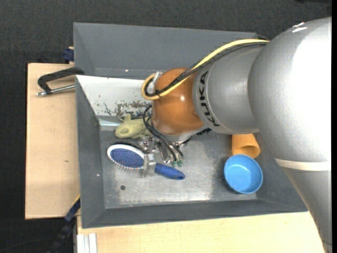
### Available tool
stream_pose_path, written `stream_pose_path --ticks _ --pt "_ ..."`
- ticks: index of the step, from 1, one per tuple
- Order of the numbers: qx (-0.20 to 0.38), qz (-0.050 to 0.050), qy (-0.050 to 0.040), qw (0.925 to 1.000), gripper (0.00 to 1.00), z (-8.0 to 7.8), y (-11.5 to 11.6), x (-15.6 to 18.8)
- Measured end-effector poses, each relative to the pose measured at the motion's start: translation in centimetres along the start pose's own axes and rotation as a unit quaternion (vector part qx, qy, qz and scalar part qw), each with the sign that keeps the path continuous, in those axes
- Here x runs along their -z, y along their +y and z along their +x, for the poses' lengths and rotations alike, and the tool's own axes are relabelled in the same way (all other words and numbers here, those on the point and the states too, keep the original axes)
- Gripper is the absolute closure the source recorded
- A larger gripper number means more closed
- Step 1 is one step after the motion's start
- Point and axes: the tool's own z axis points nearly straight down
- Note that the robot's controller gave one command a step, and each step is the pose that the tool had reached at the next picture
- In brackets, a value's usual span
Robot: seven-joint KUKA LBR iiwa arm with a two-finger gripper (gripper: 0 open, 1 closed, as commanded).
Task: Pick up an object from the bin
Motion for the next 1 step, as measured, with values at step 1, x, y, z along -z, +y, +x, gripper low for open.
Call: stream_pose_path --ticks 1 --pt "-0.01 0.001 -0.0029 0.9999 1.0 -0.64 -0.28 17.22"
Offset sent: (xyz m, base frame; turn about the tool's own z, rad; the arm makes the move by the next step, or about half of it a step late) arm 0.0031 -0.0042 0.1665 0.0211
